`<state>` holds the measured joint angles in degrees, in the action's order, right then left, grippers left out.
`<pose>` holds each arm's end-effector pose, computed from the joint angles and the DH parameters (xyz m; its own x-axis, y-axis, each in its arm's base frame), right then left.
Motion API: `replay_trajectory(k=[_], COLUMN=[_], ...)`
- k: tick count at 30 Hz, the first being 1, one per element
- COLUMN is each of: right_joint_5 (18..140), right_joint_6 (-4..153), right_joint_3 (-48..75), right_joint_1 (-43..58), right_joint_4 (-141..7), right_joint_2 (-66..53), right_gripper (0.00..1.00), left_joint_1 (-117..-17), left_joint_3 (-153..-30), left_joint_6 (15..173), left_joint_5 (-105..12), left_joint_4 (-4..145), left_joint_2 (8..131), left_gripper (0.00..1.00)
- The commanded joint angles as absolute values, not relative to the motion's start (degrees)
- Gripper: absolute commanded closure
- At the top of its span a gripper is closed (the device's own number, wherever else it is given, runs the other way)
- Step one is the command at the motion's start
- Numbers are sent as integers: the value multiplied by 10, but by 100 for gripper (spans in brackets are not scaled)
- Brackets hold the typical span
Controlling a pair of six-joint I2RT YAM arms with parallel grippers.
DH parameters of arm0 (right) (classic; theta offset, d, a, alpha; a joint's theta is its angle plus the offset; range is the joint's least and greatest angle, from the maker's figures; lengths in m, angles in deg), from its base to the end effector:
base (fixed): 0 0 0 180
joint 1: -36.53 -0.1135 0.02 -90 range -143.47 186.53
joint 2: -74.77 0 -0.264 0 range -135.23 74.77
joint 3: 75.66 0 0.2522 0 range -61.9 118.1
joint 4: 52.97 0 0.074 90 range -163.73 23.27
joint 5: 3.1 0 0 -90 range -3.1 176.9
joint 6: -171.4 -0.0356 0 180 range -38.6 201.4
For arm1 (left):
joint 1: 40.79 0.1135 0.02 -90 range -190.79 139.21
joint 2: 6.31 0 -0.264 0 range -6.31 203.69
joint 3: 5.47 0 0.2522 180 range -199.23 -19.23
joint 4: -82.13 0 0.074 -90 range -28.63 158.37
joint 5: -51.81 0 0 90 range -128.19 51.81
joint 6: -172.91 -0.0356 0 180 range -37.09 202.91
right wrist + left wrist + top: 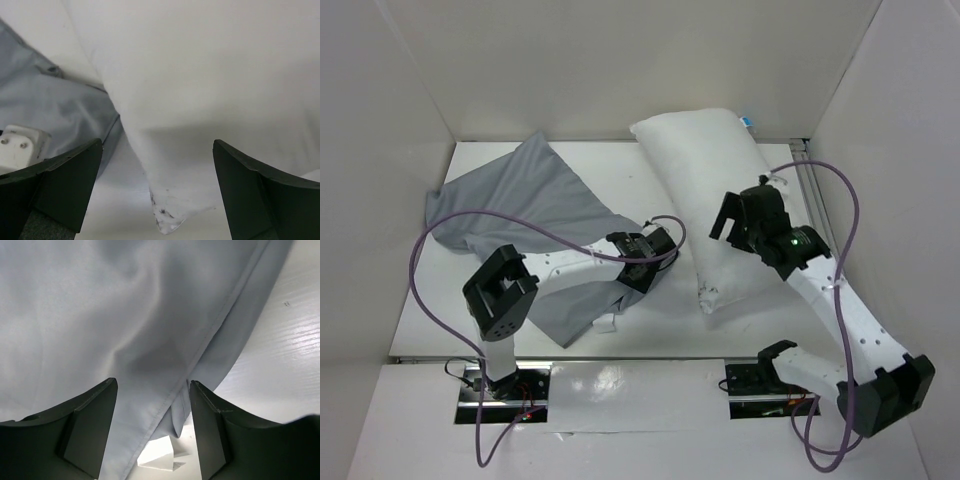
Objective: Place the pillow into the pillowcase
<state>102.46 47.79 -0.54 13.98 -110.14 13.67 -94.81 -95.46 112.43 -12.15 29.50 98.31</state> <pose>0.2032 0.0741 0.3317 -0.6305 0.3156 -0.7092 0.1925 0.9486 0.2511 0.2310 -0.2915 0.2075 -0.7806 0.3217 -0.5359 0.2790 0.9466 0.1619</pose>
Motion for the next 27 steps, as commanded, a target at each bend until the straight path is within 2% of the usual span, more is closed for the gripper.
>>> replay_trajectory(k=[1,10,14,15,19,22,23,27], right_joint_5=[1095,1124,1118,1118,1112,1105,1099,1089], right_joint_6=[421,416,416,416,416,421,421,421], right_joint_3=[-28,-15,-15,-15,-15,-15,-15,-20], right_joint_1=[145,150,150,150,150,150,150,150], right_joint_4=[-1099,-1120,-1120,-1120,-1120,-1113,-1113,-1101], right_joint_2=[205,220,220,220,220,214,214,204], right_gripper=[2,2,2,2,2,2,2,2], left_joint_1=[-960,-965,-965,-965,-965,-965,-965,-965], left_joint_3=[-960,-960,-967,-974,-986,-986,-986,-991], left_joint_6=[1115,1122,1129,1135,1135,1135,1135,1135], left_joint_5=[-87,-76,-43,-43,-32,-32,-37,-48], left_joint_4=[309,323,318,309,297,289,289,289], left_joint_2=[1003,1051,1062,1062,1062,1045,1037,1037], left_gripper=[27,31,41,48,66,66,62,63])
